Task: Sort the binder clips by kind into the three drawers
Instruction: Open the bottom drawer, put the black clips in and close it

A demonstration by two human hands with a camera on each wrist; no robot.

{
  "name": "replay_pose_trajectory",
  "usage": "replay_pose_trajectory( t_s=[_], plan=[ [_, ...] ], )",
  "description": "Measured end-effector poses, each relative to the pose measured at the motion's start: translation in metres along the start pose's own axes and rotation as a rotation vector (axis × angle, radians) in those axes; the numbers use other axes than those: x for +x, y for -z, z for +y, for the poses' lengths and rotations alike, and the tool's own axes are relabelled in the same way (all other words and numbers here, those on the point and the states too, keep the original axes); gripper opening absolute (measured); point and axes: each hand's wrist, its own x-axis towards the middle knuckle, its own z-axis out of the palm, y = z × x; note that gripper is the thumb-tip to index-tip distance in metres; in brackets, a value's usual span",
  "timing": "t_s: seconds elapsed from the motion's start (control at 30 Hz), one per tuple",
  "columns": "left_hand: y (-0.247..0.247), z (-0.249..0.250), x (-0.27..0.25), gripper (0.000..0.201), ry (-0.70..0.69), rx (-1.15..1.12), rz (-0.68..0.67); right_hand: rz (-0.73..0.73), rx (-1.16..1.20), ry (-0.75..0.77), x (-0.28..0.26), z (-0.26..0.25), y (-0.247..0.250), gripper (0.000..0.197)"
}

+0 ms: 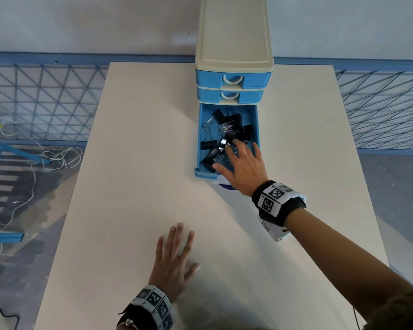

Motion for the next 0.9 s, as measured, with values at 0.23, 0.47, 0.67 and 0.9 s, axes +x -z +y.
replay_pose_trajectory(
  t_s=[0.23,0.47,0.67,0.9],
  plan=[
    [-0.003,-0.001,0.001,0.069,0.012,0.010,0.021,0.090,0.078,0.074,0.002,0.003,0.003,0.072],
    [-0.003,-0.002,0.001,0.069,0.017,0.016,0.021,0.305,0.141,0.125,0.006,0.001,0.009,0.045],
    [-0.006,-0.002,0.002,0.069,0.016,0.034,0.037,0.393,0.237,0.042,-0.010,0.023,0.003,0.052],
    [-0.005,-0.002,0.003,0.069,0.016,0.037,0.024,0.333,0.432,-0.126,-0.040,0.050,-0.011,0.086]
  ],
)
